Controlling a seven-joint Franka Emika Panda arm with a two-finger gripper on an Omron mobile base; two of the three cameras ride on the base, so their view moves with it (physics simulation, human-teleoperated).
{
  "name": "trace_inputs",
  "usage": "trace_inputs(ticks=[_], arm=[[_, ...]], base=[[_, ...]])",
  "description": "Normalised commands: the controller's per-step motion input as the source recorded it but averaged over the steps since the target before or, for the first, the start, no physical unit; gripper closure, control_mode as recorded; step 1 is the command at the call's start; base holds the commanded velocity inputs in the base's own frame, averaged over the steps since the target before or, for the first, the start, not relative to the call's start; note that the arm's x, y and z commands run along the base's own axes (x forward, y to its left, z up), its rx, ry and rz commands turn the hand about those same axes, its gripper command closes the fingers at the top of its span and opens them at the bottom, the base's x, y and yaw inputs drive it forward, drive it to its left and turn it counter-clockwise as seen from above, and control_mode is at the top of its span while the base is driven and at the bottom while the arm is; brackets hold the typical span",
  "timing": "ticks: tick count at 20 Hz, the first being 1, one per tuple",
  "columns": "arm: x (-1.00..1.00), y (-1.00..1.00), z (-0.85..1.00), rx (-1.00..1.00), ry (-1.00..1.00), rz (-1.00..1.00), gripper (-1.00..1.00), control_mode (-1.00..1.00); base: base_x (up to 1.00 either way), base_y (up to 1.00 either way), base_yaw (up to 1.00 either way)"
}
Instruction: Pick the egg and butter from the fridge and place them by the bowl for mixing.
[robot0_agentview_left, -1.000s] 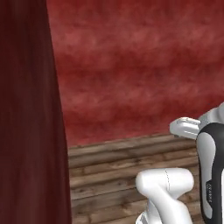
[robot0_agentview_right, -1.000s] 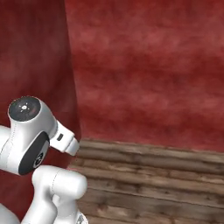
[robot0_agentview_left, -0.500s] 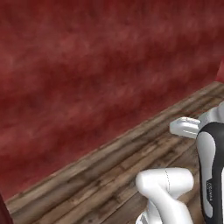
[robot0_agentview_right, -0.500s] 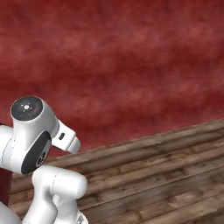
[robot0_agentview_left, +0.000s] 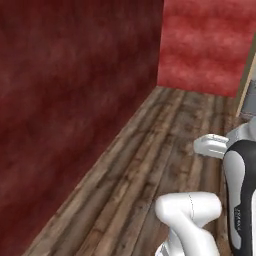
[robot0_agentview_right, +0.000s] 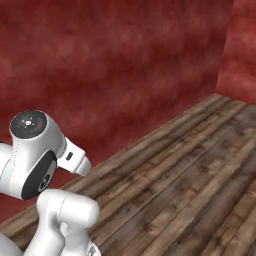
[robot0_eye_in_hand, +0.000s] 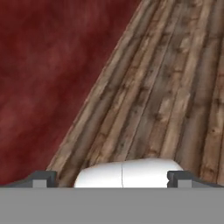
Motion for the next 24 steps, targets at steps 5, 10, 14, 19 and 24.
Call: trace_inputs(ticks=[5, 10, 14, 19, 24], arm=[[0.0, 0.0, 0.0, 0.0, 0.0, 0.0, -1.0, 1.0], [0.0, 0.0, 0.0, 0.0, 0.0, 0.0, -1.0, 1.0], [0.0, 0.0, 0.0, 0.0, 0.0, 0.0, -1.0, 1.0], [0.0, 0.0, 0.0, 0.0, 0.0, 0.0, -1.0, 1.0], [0.0, 0.0, 0.0, 0.0, 0.0, 0.0, -1.0, 1.0]], base=[[0.98, 0.0, -0.69], [1.0, 0.0, -0.55], [1.0, 0.0, -0.38], [1.0, -0.06, -0.21], [1.0, -0.05, -0.12]])
